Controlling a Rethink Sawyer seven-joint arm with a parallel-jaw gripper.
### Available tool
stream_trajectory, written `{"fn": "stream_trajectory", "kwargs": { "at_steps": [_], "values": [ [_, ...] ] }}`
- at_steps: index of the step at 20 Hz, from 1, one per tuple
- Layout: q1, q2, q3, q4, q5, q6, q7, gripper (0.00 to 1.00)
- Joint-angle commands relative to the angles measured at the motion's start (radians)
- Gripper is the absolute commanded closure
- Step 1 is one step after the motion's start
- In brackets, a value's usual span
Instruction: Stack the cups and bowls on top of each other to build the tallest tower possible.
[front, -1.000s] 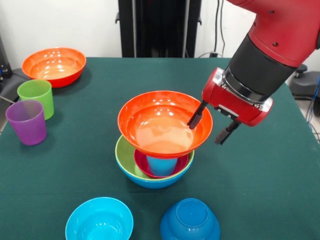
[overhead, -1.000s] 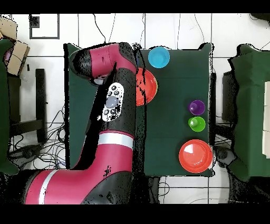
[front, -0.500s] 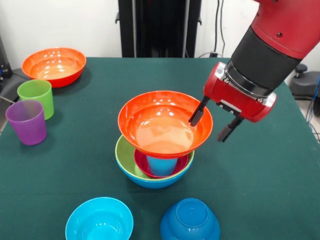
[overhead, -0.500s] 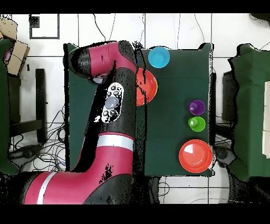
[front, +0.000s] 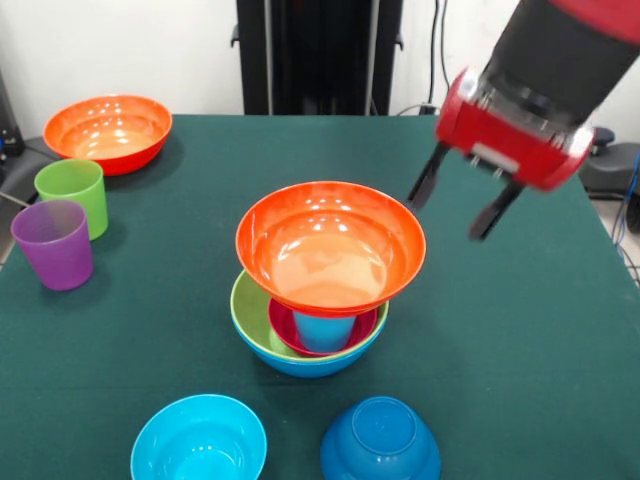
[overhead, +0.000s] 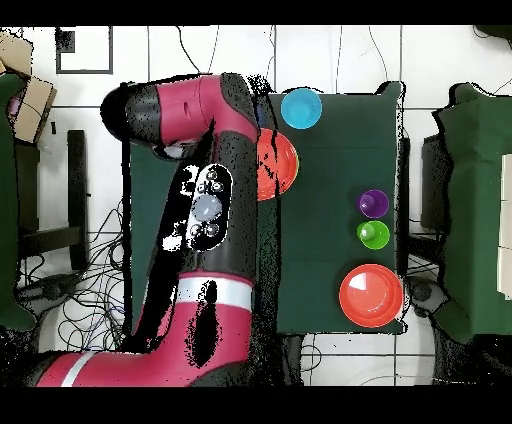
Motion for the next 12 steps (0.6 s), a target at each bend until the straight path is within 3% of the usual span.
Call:
{"fn": "stream_trajectory", "kwargs": {
  "at_steps": [1, 12],
  "values": [
    [0.024, -0.232, 0.122, 0.247, 0.062, 0.100, -0.158, 0.00],
    [0.006, -0.370, 0.161, 0.548, 0.086, -0.149, -0.156, 0.00]
  ]
}}
